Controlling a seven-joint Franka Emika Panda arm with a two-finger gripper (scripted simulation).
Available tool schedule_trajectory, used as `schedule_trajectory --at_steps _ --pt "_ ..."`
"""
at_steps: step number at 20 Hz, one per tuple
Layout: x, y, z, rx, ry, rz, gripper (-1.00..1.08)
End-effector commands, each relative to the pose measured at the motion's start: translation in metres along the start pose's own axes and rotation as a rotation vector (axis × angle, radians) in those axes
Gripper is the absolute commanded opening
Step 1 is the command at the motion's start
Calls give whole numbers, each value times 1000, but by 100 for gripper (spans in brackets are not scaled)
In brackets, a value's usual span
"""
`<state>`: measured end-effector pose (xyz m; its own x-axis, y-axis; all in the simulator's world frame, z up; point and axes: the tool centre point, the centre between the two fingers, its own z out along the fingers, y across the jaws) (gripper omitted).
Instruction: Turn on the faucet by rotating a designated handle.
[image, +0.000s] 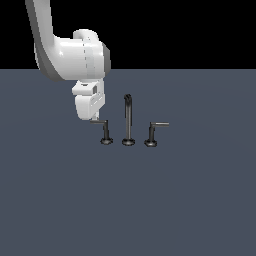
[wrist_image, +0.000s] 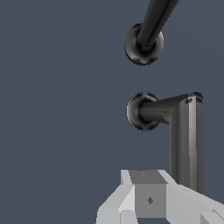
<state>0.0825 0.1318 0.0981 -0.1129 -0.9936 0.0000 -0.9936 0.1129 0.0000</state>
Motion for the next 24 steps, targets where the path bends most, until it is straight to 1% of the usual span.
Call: schedule_trajectory --at_steps 1,4,5,6,23,24 --pt "-4 8 0 0 0 0 -100" --pt "-9 18 0 0 0 0 -100" --pt "-9 18 0 0 0 0 -100" --pt "-2 9 0 10 -1 10 -100" --pt "5 61 0 1 0 0 -100" --pt "5 61 0 1 0 0 -100"
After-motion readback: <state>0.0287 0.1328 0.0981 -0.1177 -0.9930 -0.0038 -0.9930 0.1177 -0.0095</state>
